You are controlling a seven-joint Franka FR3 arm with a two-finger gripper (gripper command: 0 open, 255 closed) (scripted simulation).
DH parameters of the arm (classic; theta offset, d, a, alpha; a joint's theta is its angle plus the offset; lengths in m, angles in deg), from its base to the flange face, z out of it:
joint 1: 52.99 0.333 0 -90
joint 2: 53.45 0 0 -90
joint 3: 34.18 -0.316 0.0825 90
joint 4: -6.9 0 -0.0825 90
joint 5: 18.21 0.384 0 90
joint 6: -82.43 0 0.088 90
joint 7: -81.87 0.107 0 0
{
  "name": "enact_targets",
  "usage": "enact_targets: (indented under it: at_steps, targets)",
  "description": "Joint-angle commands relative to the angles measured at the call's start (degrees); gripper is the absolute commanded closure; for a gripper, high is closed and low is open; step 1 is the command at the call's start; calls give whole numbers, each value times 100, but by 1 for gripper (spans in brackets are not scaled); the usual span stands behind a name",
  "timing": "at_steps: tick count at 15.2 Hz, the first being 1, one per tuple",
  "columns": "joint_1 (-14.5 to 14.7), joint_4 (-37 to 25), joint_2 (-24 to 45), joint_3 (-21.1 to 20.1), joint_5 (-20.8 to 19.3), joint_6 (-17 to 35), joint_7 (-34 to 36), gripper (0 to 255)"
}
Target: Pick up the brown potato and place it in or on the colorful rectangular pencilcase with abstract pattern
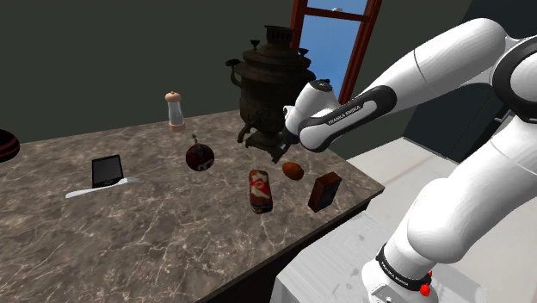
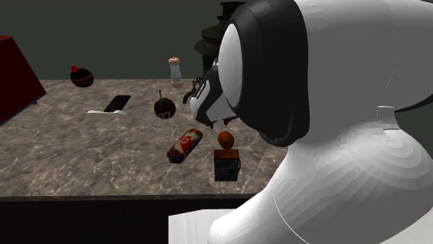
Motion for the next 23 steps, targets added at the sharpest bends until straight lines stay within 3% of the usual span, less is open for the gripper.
enact_targets:
  at_steps: [1,3,4,13,23]
  targets:
    - [-23,124,-23,-20,-9,-1221,30,0]
    - [-25,124,-23,-22,-8,-1221,29,0]
    - [-40,136,2,8,-5,-1180,-18,255]
    - [-25,124,-24,-22,-9,-1221,30,255]
    - [4,-202,-606,-30,66,-2129,-53,255]
